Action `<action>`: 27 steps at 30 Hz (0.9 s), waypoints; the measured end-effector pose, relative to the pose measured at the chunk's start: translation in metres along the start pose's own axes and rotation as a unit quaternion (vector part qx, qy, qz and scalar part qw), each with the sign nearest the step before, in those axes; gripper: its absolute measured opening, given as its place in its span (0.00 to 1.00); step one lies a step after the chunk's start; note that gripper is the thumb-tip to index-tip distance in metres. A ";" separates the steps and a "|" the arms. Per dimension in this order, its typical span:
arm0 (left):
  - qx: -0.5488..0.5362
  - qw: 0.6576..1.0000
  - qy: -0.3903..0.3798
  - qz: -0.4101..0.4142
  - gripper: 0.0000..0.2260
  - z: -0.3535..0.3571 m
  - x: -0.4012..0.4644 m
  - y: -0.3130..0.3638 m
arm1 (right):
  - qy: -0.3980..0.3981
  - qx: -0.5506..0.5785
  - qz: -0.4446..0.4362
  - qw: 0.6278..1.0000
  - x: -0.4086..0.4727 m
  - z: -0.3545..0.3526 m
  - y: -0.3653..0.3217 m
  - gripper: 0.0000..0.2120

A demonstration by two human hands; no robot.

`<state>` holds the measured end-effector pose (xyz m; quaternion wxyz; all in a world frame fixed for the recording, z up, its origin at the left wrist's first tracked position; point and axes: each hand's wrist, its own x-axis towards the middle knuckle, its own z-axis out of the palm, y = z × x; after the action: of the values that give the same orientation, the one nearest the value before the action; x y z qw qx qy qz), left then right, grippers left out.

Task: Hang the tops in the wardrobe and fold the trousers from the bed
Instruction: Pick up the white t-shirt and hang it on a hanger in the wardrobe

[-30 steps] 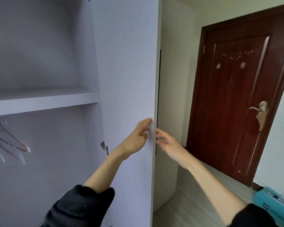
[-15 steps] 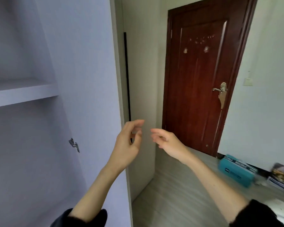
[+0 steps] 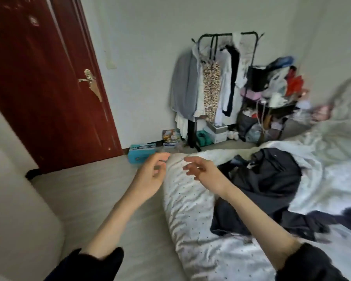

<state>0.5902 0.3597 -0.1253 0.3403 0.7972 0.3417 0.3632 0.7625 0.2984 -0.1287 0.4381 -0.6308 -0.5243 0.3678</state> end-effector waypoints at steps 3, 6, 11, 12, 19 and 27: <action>-0.022 0.994 -0.106 0.027 0.12 0.071 0.004 0.019 | 0.079 0.003 0.051 0.996 -0.057 -0.055 0.035 0.16; -0.034 0.977 -0.201 0.058 0.12 0.149 0.002 0.048 | 0.168 0.001 0.098 0.981 -0.123 -0.107 0.068 0.16; -0.036 0.931 -0.353 0.086 0.13 0.288 -0.017 0.104 | 0.305 -0.003 0.170 0.937 -0.230 -0.192 0.120 0.14; -0.035 0.921 -0.376 0.091 0.14 0.315 -0.021 0.114 | 0.326 0.000 0.181 0.928 -0.248 -0.207 0.131 0.14; -0.011 0.863 -0.491 0.120 0.15 0.506 -0.058 0.156 | 0.405 -0.044 0.286 0.867 -0.349 -0.307 0.239 0.15; 0.190 0.734 -0.631 0.166 0.22 0.691 -0.132 0.127 | 0.359 -0.117 0.517 0.769 -0.441 -0.360 0.407 0.22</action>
<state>1.1230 -0.0163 -0.4192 0.2535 0.9353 -0.0269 -0.2453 1.1532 -0.2230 -0.3839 0.2611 -0.9389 0.0370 0.2214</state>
